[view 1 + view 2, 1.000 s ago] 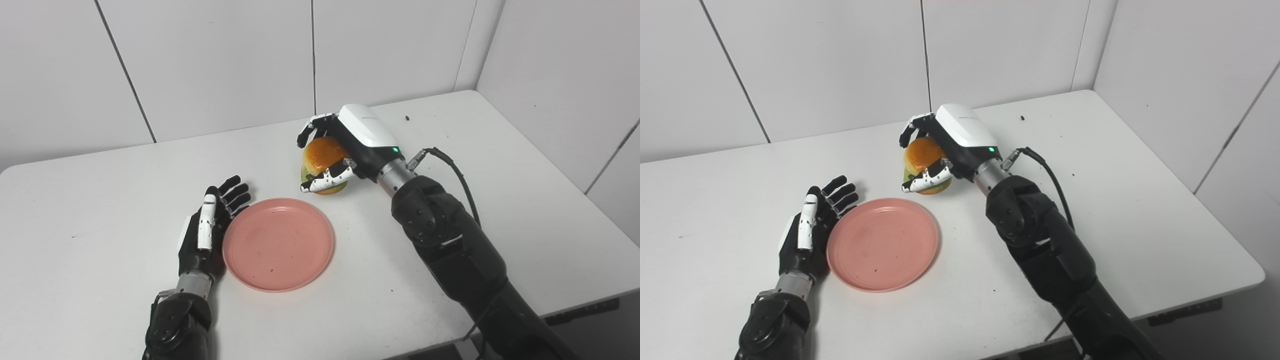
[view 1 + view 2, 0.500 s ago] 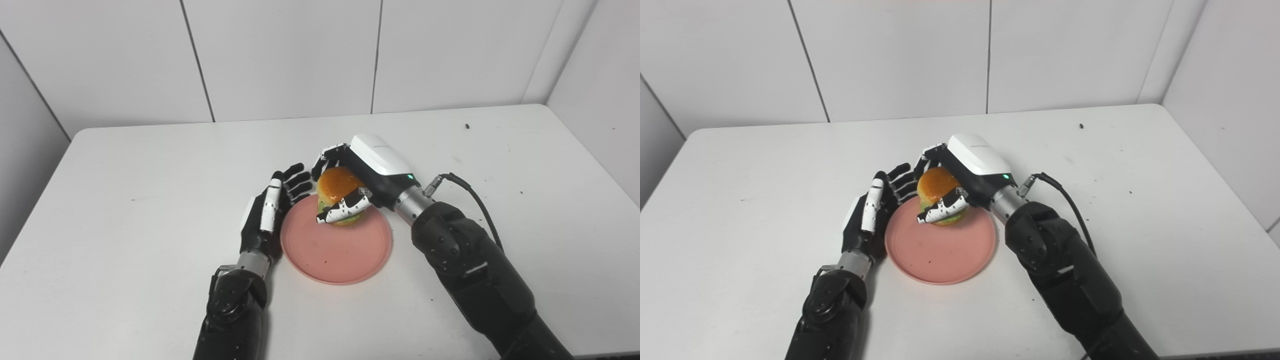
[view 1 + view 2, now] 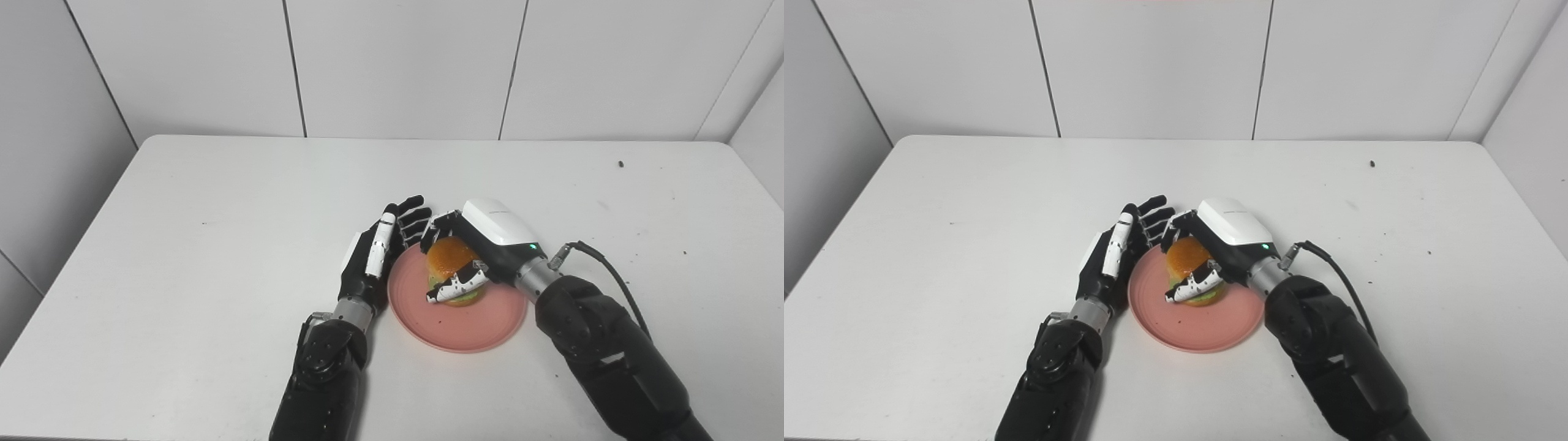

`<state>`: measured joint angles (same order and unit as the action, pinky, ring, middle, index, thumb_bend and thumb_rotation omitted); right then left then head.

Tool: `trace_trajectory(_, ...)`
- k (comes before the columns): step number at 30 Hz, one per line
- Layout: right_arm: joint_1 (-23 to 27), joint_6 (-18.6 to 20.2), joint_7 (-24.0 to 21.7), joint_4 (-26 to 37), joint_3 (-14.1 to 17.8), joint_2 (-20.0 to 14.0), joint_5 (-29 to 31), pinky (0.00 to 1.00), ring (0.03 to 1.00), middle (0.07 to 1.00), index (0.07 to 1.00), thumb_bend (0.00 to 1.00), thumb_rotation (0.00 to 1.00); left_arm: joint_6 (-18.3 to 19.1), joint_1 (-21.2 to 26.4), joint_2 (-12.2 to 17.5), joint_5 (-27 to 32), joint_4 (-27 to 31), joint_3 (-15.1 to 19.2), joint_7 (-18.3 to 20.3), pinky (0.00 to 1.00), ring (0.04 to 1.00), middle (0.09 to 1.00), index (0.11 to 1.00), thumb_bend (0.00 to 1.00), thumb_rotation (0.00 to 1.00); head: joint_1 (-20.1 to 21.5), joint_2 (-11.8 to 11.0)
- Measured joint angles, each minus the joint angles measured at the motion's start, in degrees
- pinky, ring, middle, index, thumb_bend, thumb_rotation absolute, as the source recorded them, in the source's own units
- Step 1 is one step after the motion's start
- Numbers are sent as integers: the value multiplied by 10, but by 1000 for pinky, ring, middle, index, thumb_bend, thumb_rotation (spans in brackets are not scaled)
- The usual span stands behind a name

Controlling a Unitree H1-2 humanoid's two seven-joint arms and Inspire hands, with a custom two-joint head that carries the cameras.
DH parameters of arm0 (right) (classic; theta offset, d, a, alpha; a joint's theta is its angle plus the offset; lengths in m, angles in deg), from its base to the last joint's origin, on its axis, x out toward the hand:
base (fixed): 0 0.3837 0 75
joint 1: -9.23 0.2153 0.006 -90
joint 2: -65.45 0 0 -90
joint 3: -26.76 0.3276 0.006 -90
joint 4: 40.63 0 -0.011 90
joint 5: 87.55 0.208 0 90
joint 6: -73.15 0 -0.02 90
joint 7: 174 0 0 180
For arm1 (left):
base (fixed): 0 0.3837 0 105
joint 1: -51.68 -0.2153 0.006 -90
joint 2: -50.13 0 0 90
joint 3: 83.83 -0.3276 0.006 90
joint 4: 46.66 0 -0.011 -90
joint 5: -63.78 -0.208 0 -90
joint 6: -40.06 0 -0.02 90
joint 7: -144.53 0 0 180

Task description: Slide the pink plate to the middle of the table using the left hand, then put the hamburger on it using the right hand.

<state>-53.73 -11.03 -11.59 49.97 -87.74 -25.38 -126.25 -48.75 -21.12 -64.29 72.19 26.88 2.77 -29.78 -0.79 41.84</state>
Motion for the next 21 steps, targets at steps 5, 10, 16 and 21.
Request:
trace_trajectory(5,0,-19,0,-17,-8,-3,-3,199,265,474,486,519,0,0,0,0,0,0,-1,0,764,791,786,765,357,1000,8,0)
trace_trajectory(10,1,-21,0,-18,-8,-4,-11,212,279,418,509,513,0,0,0,0,0,0,0,0,763,788,784,764,360,1000,17,-1)
trace_trajectory(16,2,-22,-3,-19,-10,-4,-16,219,291,434,500,514,0,0,0,0,0,0,1,0,776,799,790,766,359,1000,21,1)
trace_trajectory(21,4,-23,-4,-23,-10,-4,-14,220,293,439,499,515,0,0,0,1,2,0,2,1,783,809,797,767,370,1000,31,0)
